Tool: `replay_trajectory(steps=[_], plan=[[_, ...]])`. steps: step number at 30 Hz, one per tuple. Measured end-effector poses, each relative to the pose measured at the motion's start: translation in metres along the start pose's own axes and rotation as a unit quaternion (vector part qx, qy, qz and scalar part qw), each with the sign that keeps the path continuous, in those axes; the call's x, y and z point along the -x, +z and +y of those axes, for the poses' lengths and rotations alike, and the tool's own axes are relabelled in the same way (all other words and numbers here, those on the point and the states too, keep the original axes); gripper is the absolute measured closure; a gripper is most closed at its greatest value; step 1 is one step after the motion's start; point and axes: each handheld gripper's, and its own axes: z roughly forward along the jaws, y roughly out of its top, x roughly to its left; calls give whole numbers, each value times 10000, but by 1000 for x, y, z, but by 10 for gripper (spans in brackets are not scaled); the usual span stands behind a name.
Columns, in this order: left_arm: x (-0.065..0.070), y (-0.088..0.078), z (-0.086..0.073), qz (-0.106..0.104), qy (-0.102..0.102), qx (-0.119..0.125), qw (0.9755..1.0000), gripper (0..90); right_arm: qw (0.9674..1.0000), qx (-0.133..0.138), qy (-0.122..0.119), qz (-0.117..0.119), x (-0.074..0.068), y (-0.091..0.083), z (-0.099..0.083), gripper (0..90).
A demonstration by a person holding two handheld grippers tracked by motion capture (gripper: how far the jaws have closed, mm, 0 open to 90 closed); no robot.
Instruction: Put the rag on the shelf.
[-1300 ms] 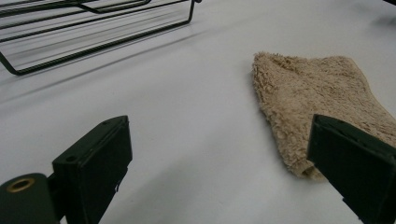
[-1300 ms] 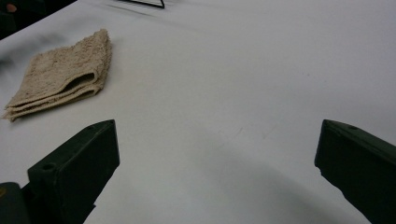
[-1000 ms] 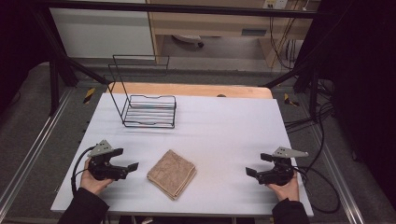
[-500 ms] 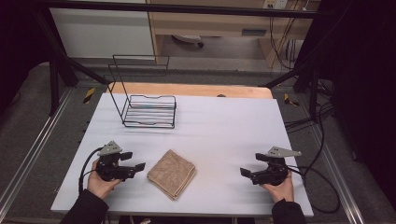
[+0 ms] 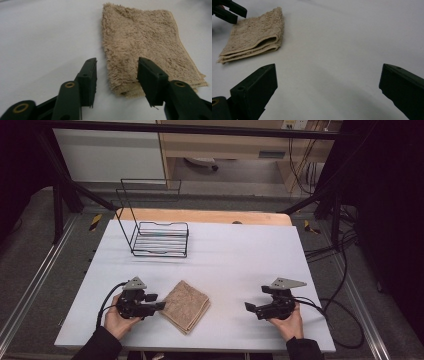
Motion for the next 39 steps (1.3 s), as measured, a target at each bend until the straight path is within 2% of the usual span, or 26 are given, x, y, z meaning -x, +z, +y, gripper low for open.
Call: replay_trajectory(steps=[1,3,8,12,17,25,27,30,32,34,36,39], plan=[[1,2,0,-24,-11,-20,10000,502,10000,0,0,0,0,0,0,22],[3,5,0,-16,7,-101,9999,560,10000,1,-15,48,-8,5,4,32],[4,8,-2,-15,-109,-211,9997,623,9998,41,-114,158,-22,15,12,52],[4,10,-2,-14,-139,-318,9994,656,9995,53,-87,283,-34,26,19,75],[4,10,-2,-19,-160,-348,9993,682,9994,-13,-123,309,-45,40,26,99],[7,10,-2,21,-109,-427,9990,740,9991,-231,-208,298,-70,74,37,233],[8,10,-2,29,-104,-413,9991,749,9990,-261,-151,330,-73,82,39,284],[9,11,-3,49,-84,-412,9991,754,9989,-313,-109,319,-76,90,42,327],[9,11,-3,51,-73,-413,9991,758,9987,-411,6,300,-79,100,44,385],[9,11,-3,32,-72,-402,9992,759,9986,-451,-7,259,-79,103,45,407],[9,10,-3,27,-61,-406,9992,760,9985,-460,133,259,-80,110,45,475],[9,10,-3,33,-60,-394,9992,770,9977,-622,190,206,-79,115,43,531]])
